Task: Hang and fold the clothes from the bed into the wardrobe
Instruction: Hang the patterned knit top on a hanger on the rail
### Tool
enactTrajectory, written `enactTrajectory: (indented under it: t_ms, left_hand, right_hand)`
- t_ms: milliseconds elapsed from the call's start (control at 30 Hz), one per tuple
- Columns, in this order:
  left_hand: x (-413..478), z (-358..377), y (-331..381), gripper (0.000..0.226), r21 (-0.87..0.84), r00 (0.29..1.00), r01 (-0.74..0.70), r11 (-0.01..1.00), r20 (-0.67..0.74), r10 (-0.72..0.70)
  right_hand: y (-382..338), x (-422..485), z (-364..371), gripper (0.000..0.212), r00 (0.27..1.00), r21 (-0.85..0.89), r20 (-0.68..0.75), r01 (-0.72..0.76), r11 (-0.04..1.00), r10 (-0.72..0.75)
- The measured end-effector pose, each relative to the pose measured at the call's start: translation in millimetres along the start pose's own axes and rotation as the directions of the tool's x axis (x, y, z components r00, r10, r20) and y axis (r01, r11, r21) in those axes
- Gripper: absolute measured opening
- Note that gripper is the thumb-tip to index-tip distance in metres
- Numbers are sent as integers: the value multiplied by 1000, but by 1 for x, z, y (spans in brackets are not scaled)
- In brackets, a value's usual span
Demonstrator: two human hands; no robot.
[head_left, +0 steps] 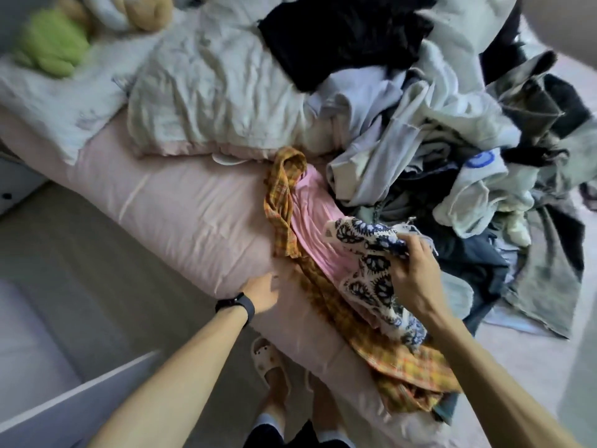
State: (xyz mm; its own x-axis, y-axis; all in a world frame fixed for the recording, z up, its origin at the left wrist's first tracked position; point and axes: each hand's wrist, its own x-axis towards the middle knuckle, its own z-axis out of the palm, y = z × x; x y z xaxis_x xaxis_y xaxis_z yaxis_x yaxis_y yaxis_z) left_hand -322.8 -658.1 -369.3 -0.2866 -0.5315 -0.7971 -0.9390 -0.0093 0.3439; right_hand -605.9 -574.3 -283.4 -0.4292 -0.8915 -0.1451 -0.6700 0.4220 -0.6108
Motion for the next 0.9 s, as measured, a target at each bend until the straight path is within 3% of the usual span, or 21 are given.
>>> enactTrajectory:
  t_ms: [100, 200, 367, 433, 467, 533, 633, 700, 800, 833, 900]
  left_hand:
    - [-56, -66, 37, 44, -71, 985, -103, 992, -149, 91]
    - [-112, -129, 72, 48, -176, 922, -265, 948, -333, 196]
    - [-209, -218, 99, 39, -386, 727, -590, 709, -636, 258]
    - [-248, -235, 92, 52, -287, 588, -677, 678, -765, 263]
    - [-266, -245, 89, 60, -191, 532, -680, 708, -793, 297]
    - [-292, -255, 83, 70, -3, 496, -580, 815, -794, 350]
    - [-308, -272, 71, 45, 181, 375, -431, 884, -855, 358]
    - [-329, -288, 59, 33, 105, 299, -413, 905, -923, 243]
    - [-364, -309, 39, 28, 4, 167, -501, 865, -981, 101]
    - [-370, -314, 33, 29, -12, 155, -493, 870, -985, 74]
    - [-387, -317, 20, 45, -111, 197, -442, 890, -980, -24]
  right_hand:
    - [-76, 17, -55, 30, 996, 97, -21, 88, 991, -86]
    - [-149, 28, -92, 21, 991, 196, -32, 136, 971, -132]
    - [-260, 27, -139, 21, 979, 419, -77, 203, 885, -189]
    - [-301, 22, -151, 21, 987, 611, -64, 156, 776, -148]
    - [-322, 22, -156, 19, 991, 699, -26, 112, 706, -132]
    - [-354, 23, -162, 16, 987, 837, 99, -13, 548, -127]
    - [-385, 24, -167, 21, 947, 897, 254, -154, 414, -198]
    - [-403, 27, -173, 22, 924, 897, 282, -158, 413, -259]
    - [-421, 36, -178, 21, 894, 896, 276, -107, 430, -353]
    - [-423, 39, -177, 25, 885, 896, 264, -78, 437, -383]
    - [-427, 39, -170, 37, 833, 887, 255, 1, 462, -491]
